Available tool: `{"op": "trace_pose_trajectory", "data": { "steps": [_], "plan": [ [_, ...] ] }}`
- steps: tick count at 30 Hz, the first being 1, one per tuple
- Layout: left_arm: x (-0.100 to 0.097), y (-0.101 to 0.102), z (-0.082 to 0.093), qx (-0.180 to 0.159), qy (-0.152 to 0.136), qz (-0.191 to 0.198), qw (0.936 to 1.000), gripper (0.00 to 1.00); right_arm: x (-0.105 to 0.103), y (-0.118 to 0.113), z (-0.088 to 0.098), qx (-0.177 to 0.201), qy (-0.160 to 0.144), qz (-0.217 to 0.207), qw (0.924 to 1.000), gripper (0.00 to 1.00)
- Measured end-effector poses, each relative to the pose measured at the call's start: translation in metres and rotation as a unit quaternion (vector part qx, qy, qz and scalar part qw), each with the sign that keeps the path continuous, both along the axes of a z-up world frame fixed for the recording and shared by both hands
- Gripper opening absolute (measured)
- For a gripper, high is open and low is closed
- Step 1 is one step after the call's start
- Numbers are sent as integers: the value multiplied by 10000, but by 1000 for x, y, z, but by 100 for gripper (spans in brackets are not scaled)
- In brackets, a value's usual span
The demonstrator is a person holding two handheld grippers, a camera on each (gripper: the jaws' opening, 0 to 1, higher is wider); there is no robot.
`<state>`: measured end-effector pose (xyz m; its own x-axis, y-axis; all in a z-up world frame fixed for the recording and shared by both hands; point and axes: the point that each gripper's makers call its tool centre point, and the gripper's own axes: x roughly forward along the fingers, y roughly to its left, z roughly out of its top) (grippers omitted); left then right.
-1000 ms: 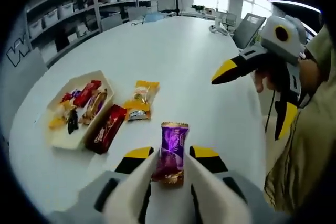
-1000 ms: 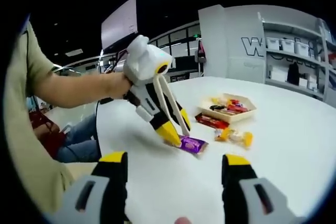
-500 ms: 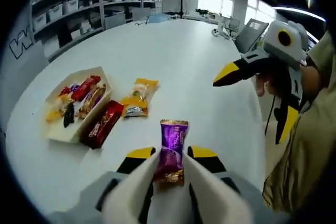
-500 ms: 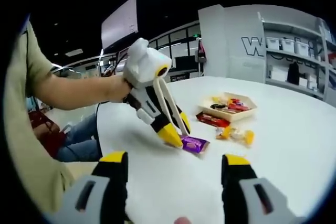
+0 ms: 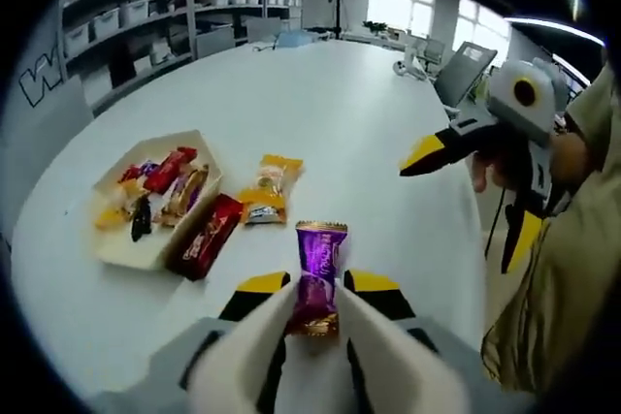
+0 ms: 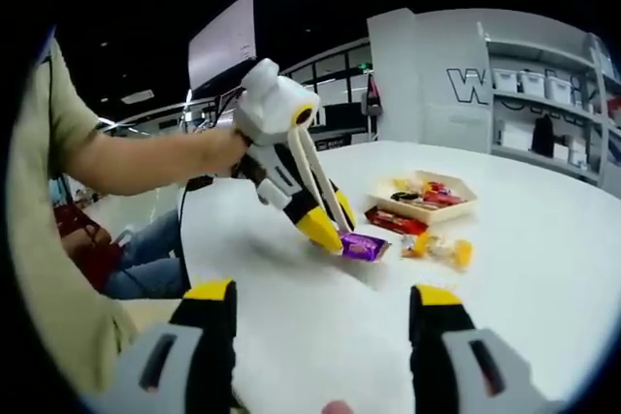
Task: Place the target food into the container with the food tongs after gripping and lifting it, then release it inside without dropping or visibly crushing the food.
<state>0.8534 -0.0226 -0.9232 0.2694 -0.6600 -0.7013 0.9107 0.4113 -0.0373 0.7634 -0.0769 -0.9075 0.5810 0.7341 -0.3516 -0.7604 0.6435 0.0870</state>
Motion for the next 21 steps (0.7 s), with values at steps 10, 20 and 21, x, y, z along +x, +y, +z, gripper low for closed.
{"op": "trace_pose_trajectory", "data": {
  "steps": [10,20,21],
  "plan": [
    [33,14,35,-31,-132,113,9998,20,0,-3,1,4,-15,-36,10000,70],
    [79,32,48,4,-287,554,9980,20,0,-3,4,7,-36,-27,10000,70],
    [83,33,48,9,-282,602,9978,20,0,-3,4,8,-40,-26,10000,70]
  ]
}}
